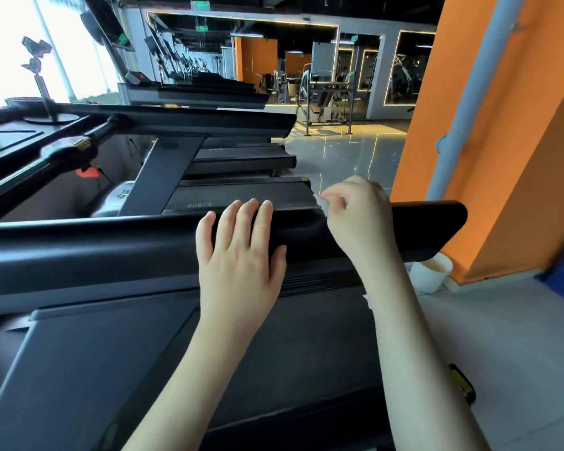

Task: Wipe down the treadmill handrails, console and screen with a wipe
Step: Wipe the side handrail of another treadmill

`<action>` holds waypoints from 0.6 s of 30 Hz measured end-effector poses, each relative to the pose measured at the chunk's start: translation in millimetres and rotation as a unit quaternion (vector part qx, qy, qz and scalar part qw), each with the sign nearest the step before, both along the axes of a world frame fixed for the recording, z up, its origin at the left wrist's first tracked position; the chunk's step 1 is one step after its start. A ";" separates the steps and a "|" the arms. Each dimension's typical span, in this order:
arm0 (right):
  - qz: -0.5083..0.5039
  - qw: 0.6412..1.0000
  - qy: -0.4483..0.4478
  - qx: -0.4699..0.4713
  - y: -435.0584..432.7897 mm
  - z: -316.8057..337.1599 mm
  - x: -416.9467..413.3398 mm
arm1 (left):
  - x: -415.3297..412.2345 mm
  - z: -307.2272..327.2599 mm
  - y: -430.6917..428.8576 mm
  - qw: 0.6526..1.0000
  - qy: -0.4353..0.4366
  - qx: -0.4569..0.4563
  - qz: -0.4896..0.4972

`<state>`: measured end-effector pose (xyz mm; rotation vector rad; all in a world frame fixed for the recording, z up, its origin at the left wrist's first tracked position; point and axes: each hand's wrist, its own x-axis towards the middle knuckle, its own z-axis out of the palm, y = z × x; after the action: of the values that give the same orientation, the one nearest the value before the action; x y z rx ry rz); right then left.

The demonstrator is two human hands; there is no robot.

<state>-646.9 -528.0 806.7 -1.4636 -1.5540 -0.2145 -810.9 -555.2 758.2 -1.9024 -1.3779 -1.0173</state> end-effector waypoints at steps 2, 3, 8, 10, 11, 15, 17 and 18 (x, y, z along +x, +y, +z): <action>0.029 0.999 -0.009 -0.031 3.6 5.7 -9.1 | 0.0 -0.7 0.5 1.000 0.001 0.001 -0.001; 0.050 0.998 -0.023 -0.027 1.1 5.7 -17.2 | -0.4 -1.0 0.6 1.000 0.000 0.003 -0.002; 0.027 0.998 -0.036 0.048 -10.3 -7.6 -10.7 | -0.1 -0.9 0.5 1.000 -0.002 0.004 -0.002; -0.021 0.996 -0.001 0.084 -7.4 -11.6 -0.2 | 0.6 -0.3 0.2 1.000 -0.003 0.002 0.002; -0.026 0.994 0.002 0.104 -8.3 -14.9 -0.8 | 1.7 -0.3 -0.4 1.000 -0.005 0.002 0.006; 0.049 0.985 -0.032 0.163 -27.6 -36.5 -19.3 | 3.0 -0.7 -0.2 1.000 -0.013 0.002 0.009; 0.060 0.981 -0.023 0.186 -31.4 -44.9 -9.2 | 4.9 0.1 -1.4 1.000 -0.012 -0.003 0.014; 0.045 0.980 0.003 0.196 -30.5 -47.2 -1.8 | 5.1 0.8 -2.2 1.000 -0.011 -0.005 0.016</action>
<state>-648.8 -558.5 759.5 -1.0827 -1.4702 -0.4359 -805.8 -557.4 759.0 -1.8756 -1.4247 -1.0207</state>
